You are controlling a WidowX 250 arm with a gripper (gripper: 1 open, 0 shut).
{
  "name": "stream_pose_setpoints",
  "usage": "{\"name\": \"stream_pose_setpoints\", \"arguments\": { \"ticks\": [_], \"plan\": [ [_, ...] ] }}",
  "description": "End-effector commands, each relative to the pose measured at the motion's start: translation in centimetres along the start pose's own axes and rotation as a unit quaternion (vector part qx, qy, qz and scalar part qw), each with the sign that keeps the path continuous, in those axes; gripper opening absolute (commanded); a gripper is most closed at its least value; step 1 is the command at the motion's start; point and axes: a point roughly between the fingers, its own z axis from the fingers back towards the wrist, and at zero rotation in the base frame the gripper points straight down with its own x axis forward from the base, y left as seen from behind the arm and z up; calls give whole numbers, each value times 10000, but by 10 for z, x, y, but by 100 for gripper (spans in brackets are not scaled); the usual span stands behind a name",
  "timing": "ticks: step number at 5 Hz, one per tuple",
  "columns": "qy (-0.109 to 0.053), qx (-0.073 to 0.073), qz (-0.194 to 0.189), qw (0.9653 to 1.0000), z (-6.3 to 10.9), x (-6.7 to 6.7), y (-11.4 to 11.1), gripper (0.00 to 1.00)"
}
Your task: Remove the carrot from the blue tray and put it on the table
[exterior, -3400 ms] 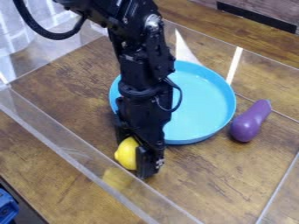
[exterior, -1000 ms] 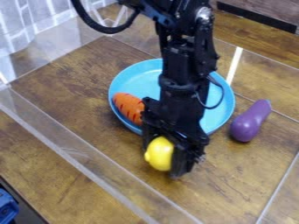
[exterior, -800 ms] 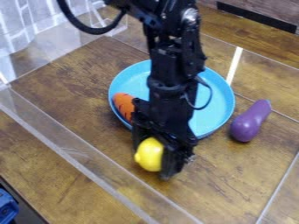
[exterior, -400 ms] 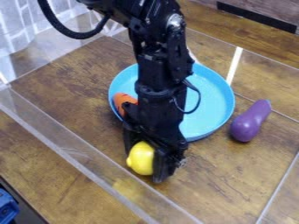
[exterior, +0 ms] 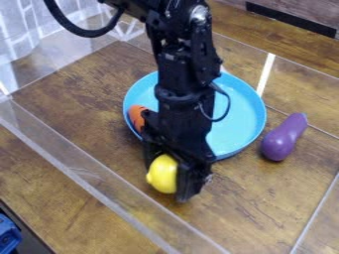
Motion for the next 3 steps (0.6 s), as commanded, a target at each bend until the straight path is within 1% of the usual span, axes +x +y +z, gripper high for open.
{"name": "stream_pose_setpoints", "arguments": {
  "ticks": [1, 2, 3],
  "plan": [
    [-486, 16, 284, 9984, 24, 15, -1, 0],
    [-557, -12, 599, 9966, 26, 19, 0, 0],
    [-568, -32, 538, 9969, 27, 23, 0, 100]
  ]
}}
